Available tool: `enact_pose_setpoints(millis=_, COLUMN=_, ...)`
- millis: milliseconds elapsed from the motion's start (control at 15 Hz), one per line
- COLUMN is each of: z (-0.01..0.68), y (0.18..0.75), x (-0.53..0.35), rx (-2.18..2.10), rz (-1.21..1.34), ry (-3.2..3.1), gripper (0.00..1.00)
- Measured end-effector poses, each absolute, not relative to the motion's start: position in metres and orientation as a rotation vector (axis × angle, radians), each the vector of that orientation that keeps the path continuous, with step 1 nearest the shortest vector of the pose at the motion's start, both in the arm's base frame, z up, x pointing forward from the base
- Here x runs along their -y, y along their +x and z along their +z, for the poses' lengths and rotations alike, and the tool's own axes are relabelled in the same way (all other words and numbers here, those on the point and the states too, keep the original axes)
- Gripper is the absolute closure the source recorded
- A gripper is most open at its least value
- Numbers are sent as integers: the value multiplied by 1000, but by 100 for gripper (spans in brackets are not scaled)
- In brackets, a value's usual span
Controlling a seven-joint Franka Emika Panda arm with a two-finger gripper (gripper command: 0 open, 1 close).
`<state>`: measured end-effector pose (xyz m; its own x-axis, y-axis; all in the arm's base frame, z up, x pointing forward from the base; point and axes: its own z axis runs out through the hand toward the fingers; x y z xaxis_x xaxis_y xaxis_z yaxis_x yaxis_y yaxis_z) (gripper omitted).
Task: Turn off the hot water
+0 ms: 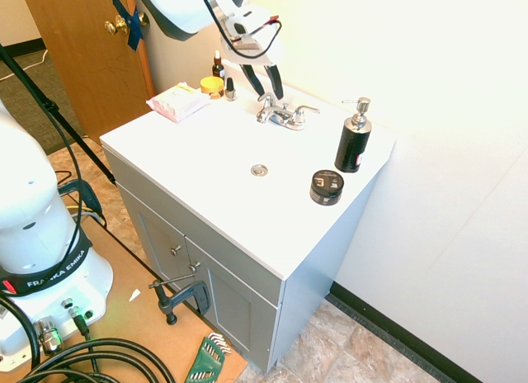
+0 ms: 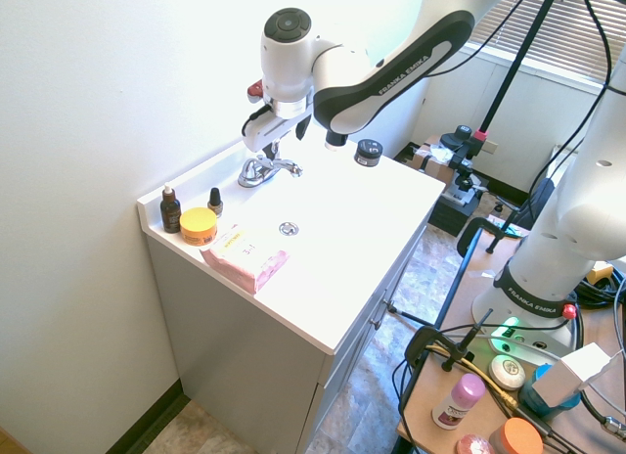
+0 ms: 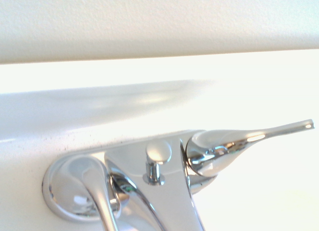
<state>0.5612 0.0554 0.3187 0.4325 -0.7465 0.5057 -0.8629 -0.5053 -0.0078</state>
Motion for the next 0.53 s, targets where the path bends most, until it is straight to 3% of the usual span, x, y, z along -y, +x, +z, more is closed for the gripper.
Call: enact_pose_setpoints(millis=533, z=301, y=568, x=-65, rx=1435, rz=514, ry=2453, gripper=0)
